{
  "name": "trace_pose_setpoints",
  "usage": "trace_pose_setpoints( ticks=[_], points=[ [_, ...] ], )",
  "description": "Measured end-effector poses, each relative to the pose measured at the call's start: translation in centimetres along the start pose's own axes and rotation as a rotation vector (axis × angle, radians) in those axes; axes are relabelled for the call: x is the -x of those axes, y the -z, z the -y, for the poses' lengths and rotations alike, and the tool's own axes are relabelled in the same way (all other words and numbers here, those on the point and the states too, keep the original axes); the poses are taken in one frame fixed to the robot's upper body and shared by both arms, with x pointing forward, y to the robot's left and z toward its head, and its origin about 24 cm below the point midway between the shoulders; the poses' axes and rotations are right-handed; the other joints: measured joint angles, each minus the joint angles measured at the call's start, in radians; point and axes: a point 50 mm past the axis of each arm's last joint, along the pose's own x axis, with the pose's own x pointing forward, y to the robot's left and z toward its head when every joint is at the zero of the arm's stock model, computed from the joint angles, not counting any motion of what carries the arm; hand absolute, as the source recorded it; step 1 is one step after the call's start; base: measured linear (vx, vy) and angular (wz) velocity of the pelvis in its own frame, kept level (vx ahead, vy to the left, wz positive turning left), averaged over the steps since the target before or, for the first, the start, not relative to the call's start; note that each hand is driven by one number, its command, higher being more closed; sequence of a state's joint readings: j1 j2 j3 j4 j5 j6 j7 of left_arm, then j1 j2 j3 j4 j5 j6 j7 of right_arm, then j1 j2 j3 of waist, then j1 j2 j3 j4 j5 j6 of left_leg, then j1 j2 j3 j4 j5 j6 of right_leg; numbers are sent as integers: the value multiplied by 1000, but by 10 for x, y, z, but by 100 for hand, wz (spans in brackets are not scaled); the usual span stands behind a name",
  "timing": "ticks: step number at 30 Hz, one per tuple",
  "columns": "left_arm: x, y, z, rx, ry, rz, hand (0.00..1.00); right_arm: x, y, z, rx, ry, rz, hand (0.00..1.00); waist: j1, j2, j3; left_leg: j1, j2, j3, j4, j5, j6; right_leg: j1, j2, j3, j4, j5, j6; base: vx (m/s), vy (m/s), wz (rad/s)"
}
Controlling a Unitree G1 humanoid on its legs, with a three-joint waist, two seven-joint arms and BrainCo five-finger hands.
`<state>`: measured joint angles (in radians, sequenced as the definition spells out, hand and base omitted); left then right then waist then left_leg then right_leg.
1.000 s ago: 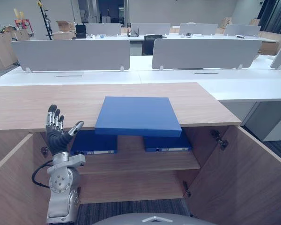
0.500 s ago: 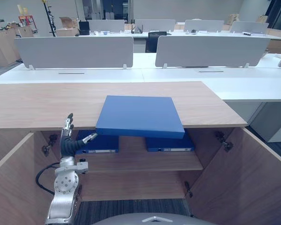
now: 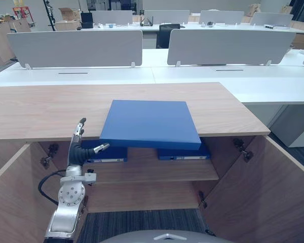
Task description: Walk over to the cabinet, pick up the folder, carry it to the office cabinet, place the folder inside the office cabinet, then close the office cabinet door
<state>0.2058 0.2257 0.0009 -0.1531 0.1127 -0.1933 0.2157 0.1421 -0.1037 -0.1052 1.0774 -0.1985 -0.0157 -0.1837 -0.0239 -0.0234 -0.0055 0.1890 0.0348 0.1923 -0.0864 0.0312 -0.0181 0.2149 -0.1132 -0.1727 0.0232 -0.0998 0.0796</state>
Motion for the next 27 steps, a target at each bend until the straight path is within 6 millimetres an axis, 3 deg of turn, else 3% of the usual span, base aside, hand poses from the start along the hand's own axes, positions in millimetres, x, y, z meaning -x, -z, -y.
trace_pose_setpoints(
  ticks=[5, 14, 16, 17, 18, 20, 22, 27],
  points=[
    [-5, -19, -3, 5, -9, 86, 0, -1, -2, 0, -9, 3, 2, 0, 0, -1, 9, -1, 0, 1, 0, -2, 0, -2, 0, 0, 0, -2, 0, 0, 0, 0],
    [-12, -31, -7, -1, -11, 145, 0, 0, 1, 0, -21, 4, -10, 0, 1, -2, 26, -4, 1, 4, 0, -4, -2, -5, 0, 4, -1, 0, 2, 0, 0, 0],
    [-29, -59, -28, -91, -24, 287, 0, -1, 0, 1, -23, 6, -11, 0, 8, -5, 26, -6, 5, 6, 0, -6, -5, -8, 4, 6, -2, 4, 7, -6, -9, -4],
    [-44, -90, -51, -107, -53, 427, 0, -1, -1, 0, -23, -5, -5, 0, 9, -15, 25, -10, 8, 6, 0, -5, -4, -12, 7, 7, 0, 3, 7, 5, -30, -3],
    [-48, -113, -65, -82, -91, 540, 0, -1, -1, 0, -26, -9, -6, 0, 13, -8, 19, -15, 9, 7, 0, -5, -4, -18, 8, 10, 7, 4, 6, 22, -29, -4],
    [-38, -139, -66, -41, -104, 683, 0, -1, -1, 0, -26, -15, -7, 0, 14, -14, 15, -13, 7, 17, 2, -5, -4, -24, 7, 27, 14, 7, 6, 41, 7, -10],
    [-25, -143, -53, 11, -49, 724, 0, -2, -4, 0, -26, -22, 0, 0, 15, -17, 13, -15, 7, 18, 6, -5, -4, -22, 7, 28, 14, 8, 4, 23, 7, -4],
    [-22, -136, -42, 38, -3, 686, 0, -3, -4, -1, -18, -28, -9, 0, 17, -7, 18, -13, 13, 19, 0, -5, -5, -27, 12, 32, 26, -6, -12, -52, -15, -1]
  ],
)
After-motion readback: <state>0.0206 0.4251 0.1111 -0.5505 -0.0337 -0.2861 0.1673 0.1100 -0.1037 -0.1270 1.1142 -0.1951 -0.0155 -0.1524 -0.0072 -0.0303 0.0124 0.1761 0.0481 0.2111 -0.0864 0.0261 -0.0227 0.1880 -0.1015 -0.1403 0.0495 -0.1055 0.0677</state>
